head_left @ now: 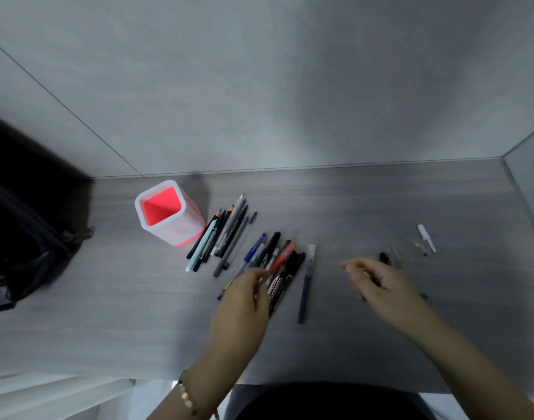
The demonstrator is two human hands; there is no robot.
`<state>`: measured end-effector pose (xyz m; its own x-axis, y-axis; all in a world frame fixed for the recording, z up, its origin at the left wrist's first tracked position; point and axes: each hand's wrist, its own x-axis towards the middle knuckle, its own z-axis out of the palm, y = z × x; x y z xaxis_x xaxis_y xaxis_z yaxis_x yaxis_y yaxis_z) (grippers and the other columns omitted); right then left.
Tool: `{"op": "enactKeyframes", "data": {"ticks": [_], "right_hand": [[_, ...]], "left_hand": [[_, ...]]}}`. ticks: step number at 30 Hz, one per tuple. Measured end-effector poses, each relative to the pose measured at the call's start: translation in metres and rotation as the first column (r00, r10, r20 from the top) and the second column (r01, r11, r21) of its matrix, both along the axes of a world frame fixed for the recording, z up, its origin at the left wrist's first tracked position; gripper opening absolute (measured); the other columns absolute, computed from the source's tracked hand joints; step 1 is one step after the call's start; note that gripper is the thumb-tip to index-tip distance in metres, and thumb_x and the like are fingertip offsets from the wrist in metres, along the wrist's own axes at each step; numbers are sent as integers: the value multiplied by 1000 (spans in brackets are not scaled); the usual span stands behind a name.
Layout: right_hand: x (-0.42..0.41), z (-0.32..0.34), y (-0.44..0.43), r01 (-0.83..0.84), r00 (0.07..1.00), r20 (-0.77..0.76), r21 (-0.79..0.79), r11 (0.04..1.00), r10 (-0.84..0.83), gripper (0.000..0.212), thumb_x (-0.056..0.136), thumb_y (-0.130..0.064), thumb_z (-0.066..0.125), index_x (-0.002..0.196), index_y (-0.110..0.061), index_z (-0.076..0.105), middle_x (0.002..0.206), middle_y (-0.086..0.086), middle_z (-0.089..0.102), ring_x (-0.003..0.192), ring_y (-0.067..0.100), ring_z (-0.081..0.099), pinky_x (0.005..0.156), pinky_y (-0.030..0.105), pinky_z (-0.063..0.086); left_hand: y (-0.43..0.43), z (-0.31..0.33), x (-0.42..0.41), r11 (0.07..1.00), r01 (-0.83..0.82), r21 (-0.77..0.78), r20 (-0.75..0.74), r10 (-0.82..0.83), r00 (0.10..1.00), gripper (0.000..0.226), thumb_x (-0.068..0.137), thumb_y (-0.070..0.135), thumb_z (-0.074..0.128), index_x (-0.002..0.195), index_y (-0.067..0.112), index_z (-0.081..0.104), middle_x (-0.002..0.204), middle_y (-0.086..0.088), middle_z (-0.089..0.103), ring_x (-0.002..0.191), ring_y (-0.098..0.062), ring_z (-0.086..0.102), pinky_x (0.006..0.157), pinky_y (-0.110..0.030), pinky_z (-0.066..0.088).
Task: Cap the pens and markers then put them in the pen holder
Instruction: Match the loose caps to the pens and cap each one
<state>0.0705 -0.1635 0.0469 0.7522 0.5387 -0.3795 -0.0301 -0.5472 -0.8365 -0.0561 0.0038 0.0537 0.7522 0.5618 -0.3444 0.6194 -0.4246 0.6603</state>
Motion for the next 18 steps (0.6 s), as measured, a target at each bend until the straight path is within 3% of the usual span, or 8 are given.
{"op": "enactKeyframes", "data": {"ticks": [3,7,10,12,15,18], "right_hand": [[4,-8,-2,94,996,1,-44,995,-94,24,91,-19,48,105,-6,62,66,-13,49,63,0,47,53,-1,36],[7,-16,-3,112,994,19,-79,991,-111,21,89,-12,52,102,-1,65,63,-14,48,56,1,49,52,2,38],[10,-19,-6,101,995,36,-87,991,-98,18,89,-11,53,100,-5,65,68,-14,51,62,1,47,54,4,38],[12,-21,-8,104,994,31,-88,991,-102,17,89,-11,53,99,-7,65,70,-14,52,63,0,46,54,5,36],[13,-23,-7,111,994,35,-85,990,-108,14,89,-11,53,96,-10,65,70,-14,52,63,0,46,53,2,37],[13,-26,-6,145,989,37,-77,986,-142,14,88,-13,54,96,-10,65,75,-12,56,66,0,48,54,4,39]], "left_hand": [[22,-40,3,981,-72,180,45,65,997,26,90,6,45,112,7,58,97,-11,66,92,-28,58,76,-36,46],[26,-65,8,965,22,261,-23,-16,1000,27,87,2,47,112,2,58,107,-19,61,102,-36,51,87,-42,44],[41,-67,12,906,39,421,10,-48,999,20,80,1,57,98,1,65,96,-21,64,89,-41,57,75,-46,49],[65,-64,18,845,-15,534,-5,20,1000,19,76,-1,56,93,-3,64,92,-25,63,84,-43,58,68,-47,49],[95,-59,24,850,-20,526,-210,152,966,27,81,-1,48,107,-4,54,107,-26,57,101,-42,51,78,-49,44],[105,-62,25,864,49,502,-330,139,934,27,87,6,46,114,-1,48,116,-22,52,108,-39,47,83,-48,44]]}}
